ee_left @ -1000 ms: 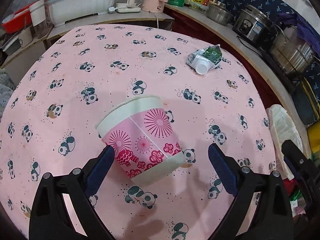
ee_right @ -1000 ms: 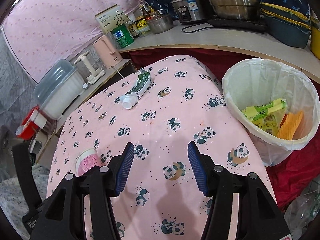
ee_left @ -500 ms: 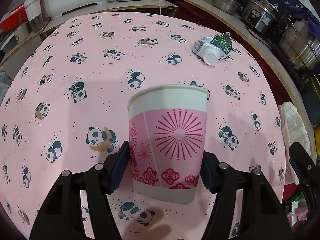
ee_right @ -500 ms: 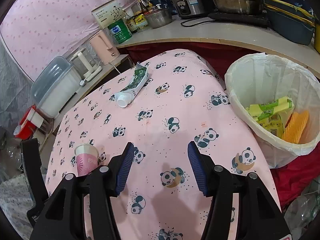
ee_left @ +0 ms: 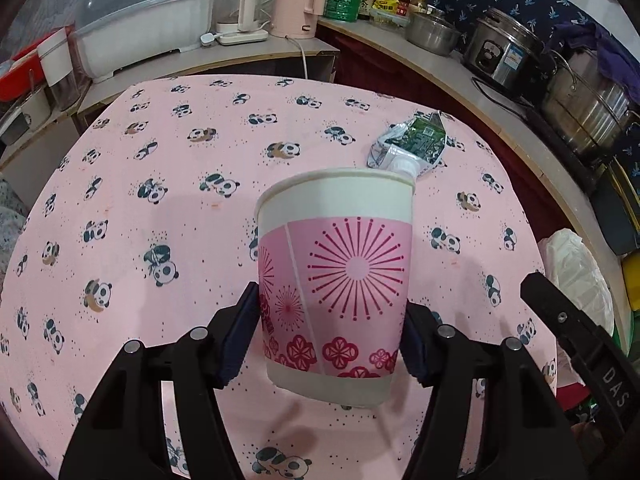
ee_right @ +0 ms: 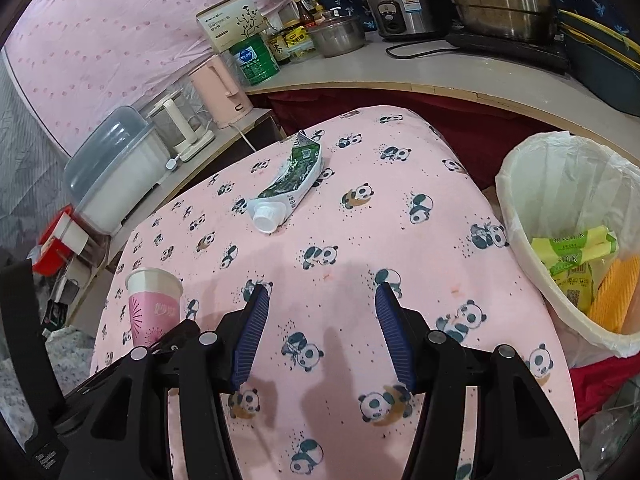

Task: Collect trash
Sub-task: 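Lift the pink paper cup off the table with the left tool, then grasp the green toothpaste tube by its cap with the right tool while the left tool holds the cup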

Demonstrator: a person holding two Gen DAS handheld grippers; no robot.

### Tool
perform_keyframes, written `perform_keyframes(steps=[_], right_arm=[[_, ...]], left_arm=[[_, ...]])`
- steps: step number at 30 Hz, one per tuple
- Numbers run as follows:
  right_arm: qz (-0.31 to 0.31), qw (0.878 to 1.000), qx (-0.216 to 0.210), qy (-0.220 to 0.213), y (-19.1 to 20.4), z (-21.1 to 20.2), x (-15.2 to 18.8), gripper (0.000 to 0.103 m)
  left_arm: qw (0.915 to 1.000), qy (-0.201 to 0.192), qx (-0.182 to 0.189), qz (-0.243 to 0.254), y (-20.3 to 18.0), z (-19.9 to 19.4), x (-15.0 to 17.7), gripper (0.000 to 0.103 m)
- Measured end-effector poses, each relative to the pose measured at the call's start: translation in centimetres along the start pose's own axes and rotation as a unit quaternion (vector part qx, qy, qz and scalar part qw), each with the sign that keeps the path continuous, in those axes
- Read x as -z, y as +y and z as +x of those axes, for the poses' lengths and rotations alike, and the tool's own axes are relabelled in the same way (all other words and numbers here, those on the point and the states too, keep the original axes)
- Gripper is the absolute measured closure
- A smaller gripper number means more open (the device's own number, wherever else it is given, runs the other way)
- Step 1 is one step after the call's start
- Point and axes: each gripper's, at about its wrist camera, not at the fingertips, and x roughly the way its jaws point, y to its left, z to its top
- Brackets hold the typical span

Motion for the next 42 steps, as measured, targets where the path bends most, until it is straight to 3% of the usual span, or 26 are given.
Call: perform_keyframes(steps=[9, 18, 21, 24, 31, 42], right_arm=[[0.013, 1.0, -0.018, 0.012, 2.6, 5.6, -4.1, 0.048], [0.005, 0.999, -0.021, 0.044, 6.0, 12.4, -5.0, 0.049], [-0.004, 0.999, -0.016, 0.049, 6.5, 13.7, -4.8, 0.058], [-0.005, 0.998, -0.015, 0.06, 6.4, 14.7, -4.5, 0.075], [-0.004, 0.999, -0.017, 0.036, 5.7, 13.5, -4.3, 0.076], [0.001, 1.0, -0.01, 0.003, 2.7, 6.8, -3.0, 0.076]], left_arm=[[0.9998, -0.016, -0.003, 0.009, 0.8, 1.9, -4.1, 0.043], [0.9996, -0.028, -0.01, 0.0, 2.9, 3.5, -7.5, 0.043], [0.9996, -0.027, -0.007, -0.004, 3.5, 4.0, -8.0, 0.043], [0.9996, -0.027, -0.006, -0.002, 3.6, 4.3, -8.2, 0.043], [0.9997, -0.023, 0.0, 0.0, 3.0, 4.5, -7.8, 0.043], [0.999, -0.027, 0.024, 0.027, -1.2, 1.6, -5.1, 0.043]])
